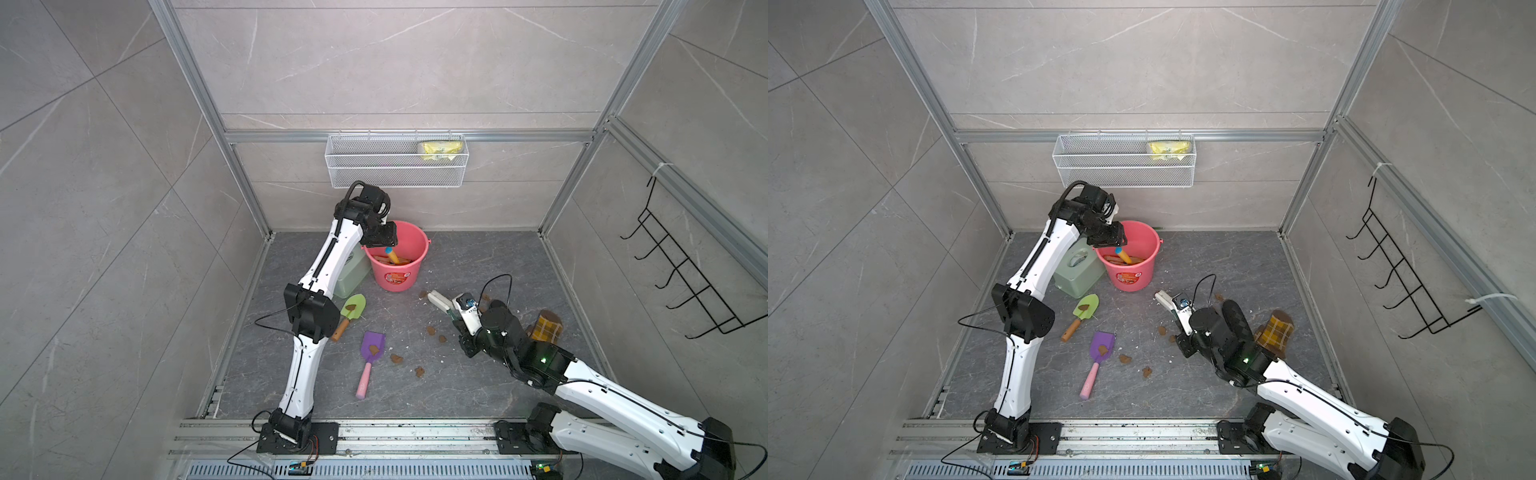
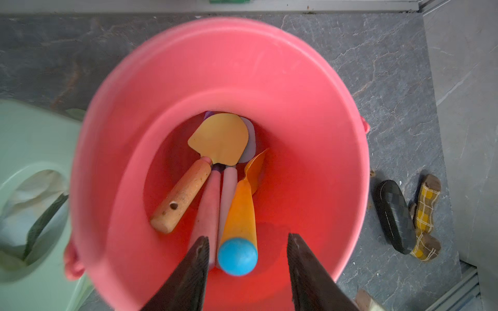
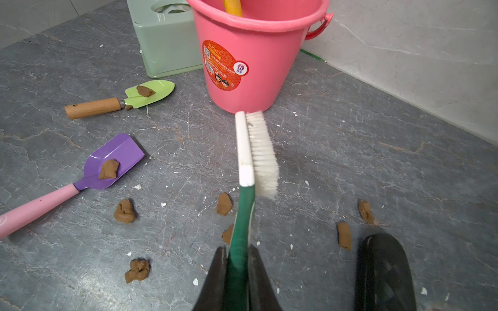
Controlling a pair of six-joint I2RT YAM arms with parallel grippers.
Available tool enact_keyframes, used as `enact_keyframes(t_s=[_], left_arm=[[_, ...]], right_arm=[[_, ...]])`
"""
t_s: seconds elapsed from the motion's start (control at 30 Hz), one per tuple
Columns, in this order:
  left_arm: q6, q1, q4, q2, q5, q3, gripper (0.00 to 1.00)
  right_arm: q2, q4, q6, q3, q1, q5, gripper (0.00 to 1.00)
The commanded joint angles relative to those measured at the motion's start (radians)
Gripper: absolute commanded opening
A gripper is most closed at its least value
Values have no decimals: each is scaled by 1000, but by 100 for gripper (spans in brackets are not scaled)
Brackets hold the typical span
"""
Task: Brush the soil off the hand trowel and place it into the bucket
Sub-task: Place the hand trowel in the bucket, then pick up the hand trowel from the center of the board.
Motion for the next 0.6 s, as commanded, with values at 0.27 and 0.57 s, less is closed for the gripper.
enact_keyframes(t_s=[0.27,0.57], left_arm=[[-93,-39,217,-596,11,-684,44],[-261,-128,325,-1042,-75,-1364,46]], right_arm=[[-29,-31,101,46,-13,-30,0],[-96,-117,113,66,-14,-14,0]])
